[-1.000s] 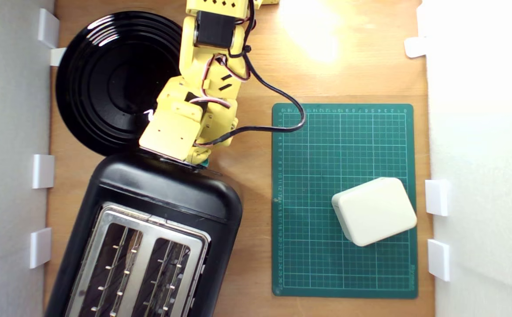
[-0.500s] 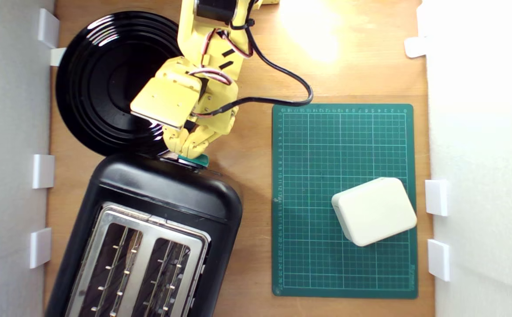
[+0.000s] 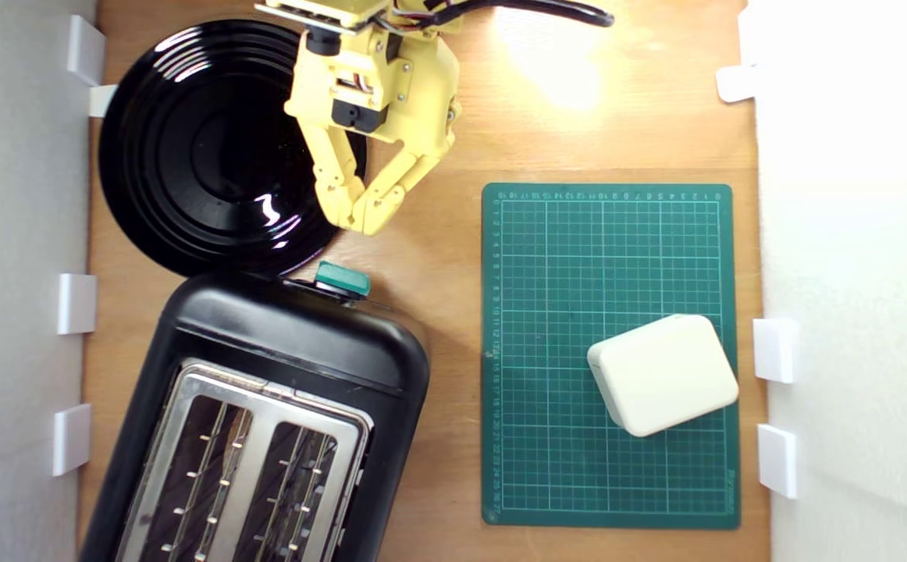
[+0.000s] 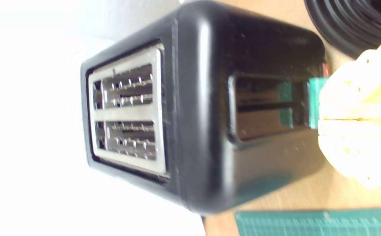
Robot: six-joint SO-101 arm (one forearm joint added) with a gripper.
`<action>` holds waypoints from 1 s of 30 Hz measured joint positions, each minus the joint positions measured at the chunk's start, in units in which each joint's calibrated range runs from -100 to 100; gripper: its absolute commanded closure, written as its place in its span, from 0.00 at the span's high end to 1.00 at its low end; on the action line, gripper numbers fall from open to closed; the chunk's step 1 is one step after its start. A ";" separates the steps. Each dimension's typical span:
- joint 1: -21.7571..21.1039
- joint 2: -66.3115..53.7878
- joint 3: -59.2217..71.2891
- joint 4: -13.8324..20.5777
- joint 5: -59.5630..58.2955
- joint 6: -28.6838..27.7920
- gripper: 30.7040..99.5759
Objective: Start toaster
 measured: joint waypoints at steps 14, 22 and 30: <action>-3.89 -25.18 28.36 -3.27 0.34 -2.10 0.01; -5.15 -35.10 40.04 -4.24 0.34 -2.05 0.01; -5.42 -43.18 47.08 -6.84 0.34 -2.05 0.01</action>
